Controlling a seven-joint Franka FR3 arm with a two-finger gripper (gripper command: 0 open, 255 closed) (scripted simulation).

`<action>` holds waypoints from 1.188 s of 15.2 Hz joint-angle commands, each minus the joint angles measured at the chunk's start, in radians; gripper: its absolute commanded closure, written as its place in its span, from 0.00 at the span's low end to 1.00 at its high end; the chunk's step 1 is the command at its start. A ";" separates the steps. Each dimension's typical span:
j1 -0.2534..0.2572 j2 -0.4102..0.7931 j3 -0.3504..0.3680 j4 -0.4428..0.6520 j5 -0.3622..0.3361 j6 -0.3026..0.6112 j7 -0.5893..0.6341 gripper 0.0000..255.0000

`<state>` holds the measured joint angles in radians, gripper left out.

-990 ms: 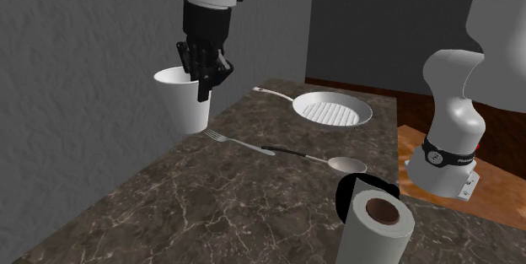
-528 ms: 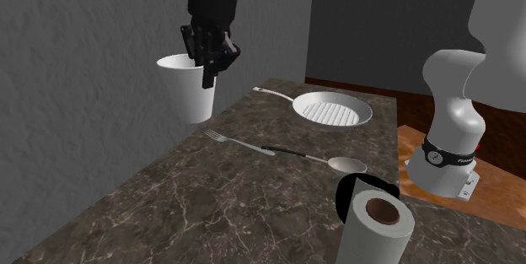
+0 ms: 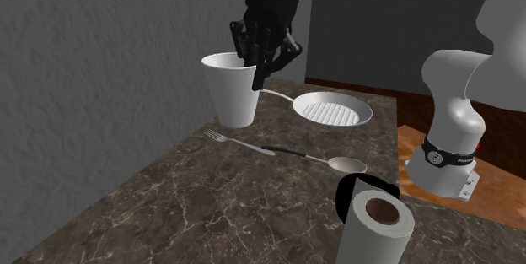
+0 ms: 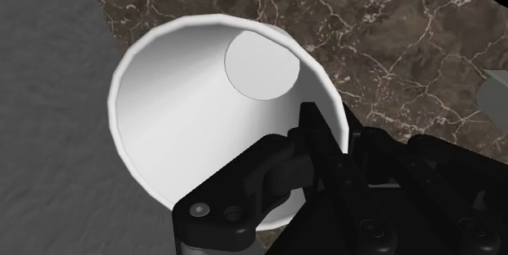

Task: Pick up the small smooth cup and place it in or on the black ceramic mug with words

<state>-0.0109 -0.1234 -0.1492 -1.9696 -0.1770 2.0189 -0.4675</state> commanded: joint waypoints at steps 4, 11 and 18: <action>0.035 -0.146 0.062 -0.135 -0.022 -0.027 0.103 1.00; 0.085 -0.321 0.161 -0.269 -0.010 -0.092 0.237 1.00; 0.146 -0.459 0.274 -0.347 0.041 -0.177 0.371 1.00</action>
<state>0.1252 -0.5703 0.1058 -2.3162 -0.1460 1.8585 -0.1195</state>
